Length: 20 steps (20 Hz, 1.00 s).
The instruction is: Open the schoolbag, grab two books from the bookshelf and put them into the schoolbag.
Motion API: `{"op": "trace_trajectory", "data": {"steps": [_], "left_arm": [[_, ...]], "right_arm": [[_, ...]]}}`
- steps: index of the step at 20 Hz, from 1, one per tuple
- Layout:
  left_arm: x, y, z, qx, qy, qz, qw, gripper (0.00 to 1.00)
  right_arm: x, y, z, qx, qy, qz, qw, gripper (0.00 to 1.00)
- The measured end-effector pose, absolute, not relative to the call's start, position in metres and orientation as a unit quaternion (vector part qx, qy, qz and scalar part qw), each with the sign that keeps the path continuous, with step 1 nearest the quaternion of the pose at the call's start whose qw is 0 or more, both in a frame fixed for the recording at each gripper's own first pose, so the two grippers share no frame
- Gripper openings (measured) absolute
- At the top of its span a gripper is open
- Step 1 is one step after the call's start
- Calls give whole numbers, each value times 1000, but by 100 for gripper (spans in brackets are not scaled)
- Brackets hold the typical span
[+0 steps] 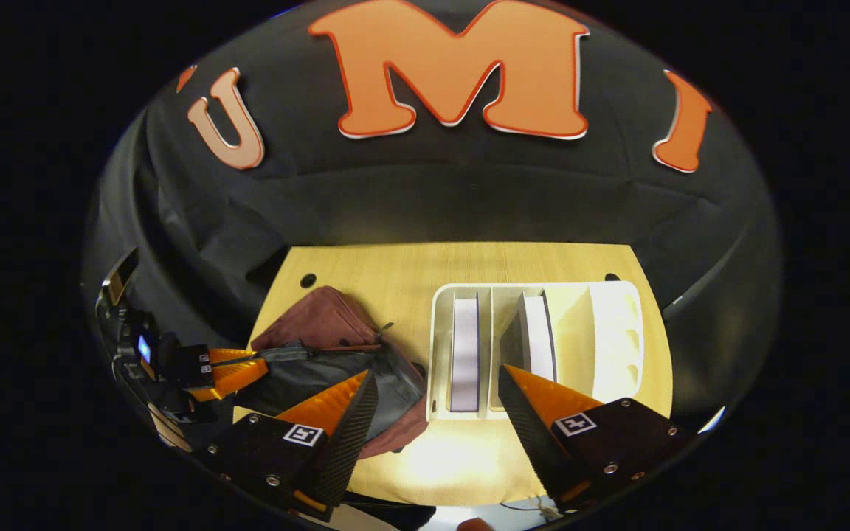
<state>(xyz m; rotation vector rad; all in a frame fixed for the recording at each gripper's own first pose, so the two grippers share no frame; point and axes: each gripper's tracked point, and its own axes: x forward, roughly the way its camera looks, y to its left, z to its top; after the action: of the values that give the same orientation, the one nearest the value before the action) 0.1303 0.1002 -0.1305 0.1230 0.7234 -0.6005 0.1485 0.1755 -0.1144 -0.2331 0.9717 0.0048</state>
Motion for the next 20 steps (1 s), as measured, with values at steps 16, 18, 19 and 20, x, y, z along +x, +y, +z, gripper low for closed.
{"op": "trace_trajectory", "data": {"steps": [16, 18, 19, 20], "left_arm": [[137, 115, -146, 40, 363, -276, 889, 1], [135, 114, -148, 43, 364, -279, 887, 1], [137, 115, -147, 45, 362, -278, 889, 1], [137, 114, -146, 45, 360, -280, 889, 1]], "right_arm": [[199, 131, -256, -129, 655, -88, 739, 38], [200, 134, -247, -139, 643, -86, 748, 37], [197, 139, -236, -136, 636, -90, 754, 37], [195, 146, -220, -130, 629, -91, 761, 37]]}}
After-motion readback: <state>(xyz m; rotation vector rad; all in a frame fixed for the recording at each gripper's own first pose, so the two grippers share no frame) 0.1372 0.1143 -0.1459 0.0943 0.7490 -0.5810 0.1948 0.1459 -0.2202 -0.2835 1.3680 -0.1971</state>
